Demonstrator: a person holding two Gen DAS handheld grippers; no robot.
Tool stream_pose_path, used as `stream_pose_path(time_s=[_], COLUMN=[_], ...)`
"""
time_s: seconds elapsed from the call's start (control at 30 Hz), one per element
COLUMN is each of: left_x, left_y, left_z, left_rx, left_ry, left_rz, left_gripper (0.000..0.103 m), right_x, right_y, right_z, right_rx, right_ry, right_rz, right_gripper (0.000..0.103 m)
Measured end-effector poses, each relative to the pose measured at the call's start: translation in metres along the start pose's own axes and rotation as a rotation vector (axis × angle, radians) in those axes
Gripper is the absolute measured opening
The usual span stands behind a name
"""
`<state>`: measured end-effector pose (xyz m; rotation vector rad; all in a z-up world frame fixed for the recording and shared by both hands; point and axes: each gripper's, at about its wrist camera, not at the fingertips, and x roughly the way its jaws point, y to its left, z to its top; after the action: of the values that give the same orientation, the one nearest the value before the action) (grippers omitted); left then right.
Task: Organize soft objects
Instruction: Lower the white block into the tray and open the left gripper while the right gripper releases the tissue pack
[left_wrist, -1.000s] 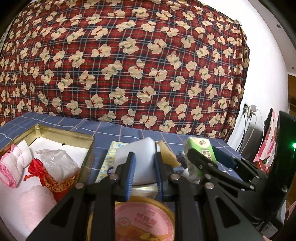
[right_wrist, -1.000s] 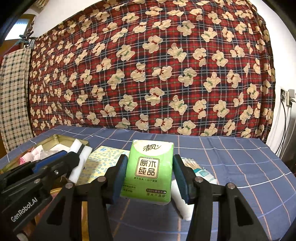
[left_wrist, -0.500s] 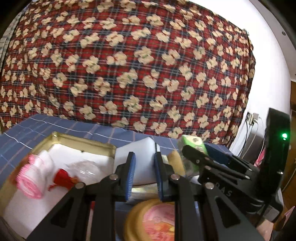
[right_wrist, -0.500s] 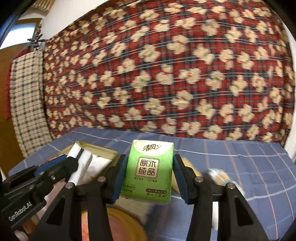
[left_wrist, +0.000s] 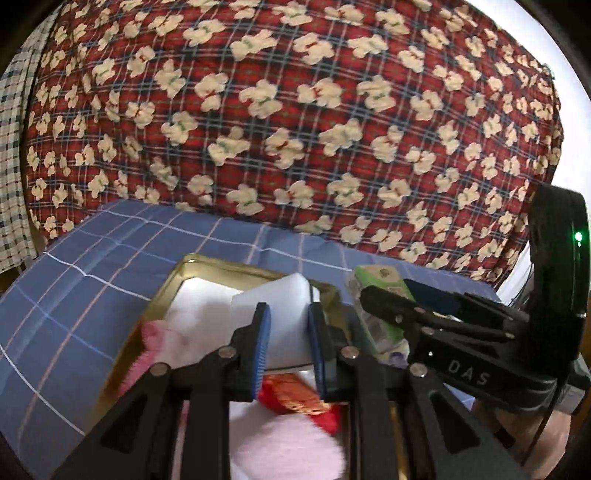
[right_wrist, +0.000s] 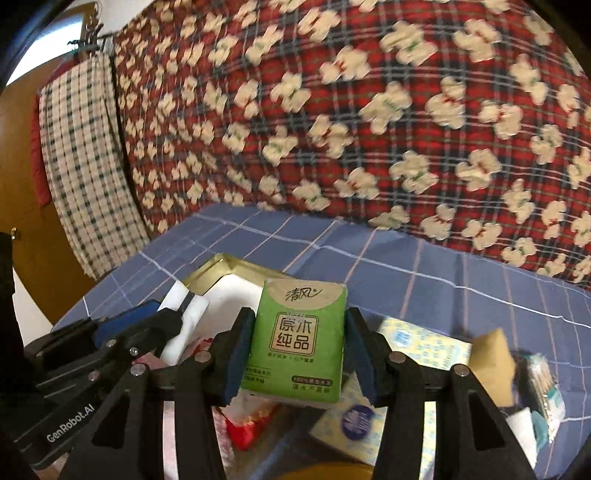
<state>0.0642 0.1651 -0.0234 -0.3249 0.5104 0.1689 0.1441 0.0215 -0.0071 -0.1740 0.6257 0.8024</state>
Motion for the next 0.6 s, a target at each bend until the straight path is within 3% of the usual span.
stream_pose_path(time_s=[0.27,0.37,0.53,0.6], left_x=[0.010,0.011,0.002,-0.003], left_y=[0.026,0.032,0.040,0.041], left_z=[0.006,0.008,0.006,0.005], left_rx=[-0.016,-0.031,-0.057,-0.069], left_ry=[0.039,0.046,0.016,-0.002], left_rz=[0.051,0.073,0.106,0.114], left_gripper=[0.021,0.031,0.067,0.069], right_x=[0.034,0.038,0.028,0.020], right_y=[0.022,0.028,0.024,0.018], right_z=[0.011,0.013,0.015,0.013], right_rx=[-0.059,-0.072,-0.039,-0.008], right_ry=[0.105,0.105,0.062,0.038], right_rz=[0.023,0.032,0.040,0.060], right_gripper=[0.053,0.057,0.065,0.069])
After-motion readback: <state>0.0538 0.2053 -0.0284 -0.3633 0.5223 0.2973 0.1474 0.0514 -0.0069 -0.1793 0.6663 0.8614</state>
